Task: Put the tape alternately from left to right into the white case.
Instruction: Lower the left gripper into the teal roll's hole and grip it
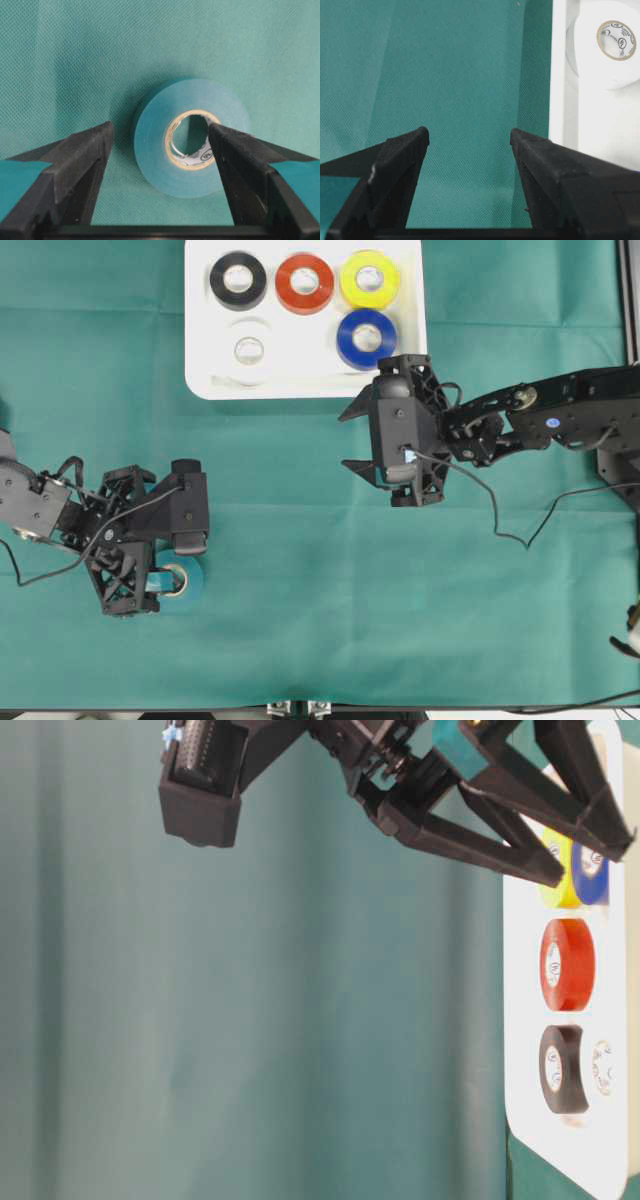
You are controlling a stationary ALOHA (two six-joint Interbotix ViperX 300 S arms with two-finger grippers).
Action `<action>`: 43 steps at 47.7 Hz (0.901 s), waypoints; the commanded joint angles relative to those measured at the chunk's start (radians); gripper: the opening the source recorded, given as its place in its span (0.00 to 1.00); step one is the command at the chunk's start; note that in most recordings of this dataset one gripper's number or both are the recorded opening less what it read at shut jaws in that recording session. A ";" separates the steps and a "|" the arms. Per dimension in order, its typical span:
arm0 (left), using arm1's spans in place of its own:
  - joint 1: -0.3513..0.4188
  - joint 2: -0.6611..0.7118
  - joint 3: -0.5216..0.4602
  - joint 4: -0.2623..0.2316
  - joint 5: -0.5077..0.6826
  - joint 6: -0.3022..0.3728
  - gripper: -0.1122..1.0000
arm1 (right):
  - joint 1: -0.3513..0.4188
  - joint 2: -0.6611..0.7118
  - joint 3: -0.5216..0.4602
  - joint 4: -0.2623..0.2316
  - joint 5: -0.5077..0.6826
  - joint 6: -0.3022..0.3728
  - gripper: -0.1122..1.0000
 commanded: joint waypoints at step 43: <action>-0.012 0.098 -0.011 -0.002 -0.031 -0.057 0.87 | 0.006 -0.011 -0.015 0.003 -0.002 0.002 0.76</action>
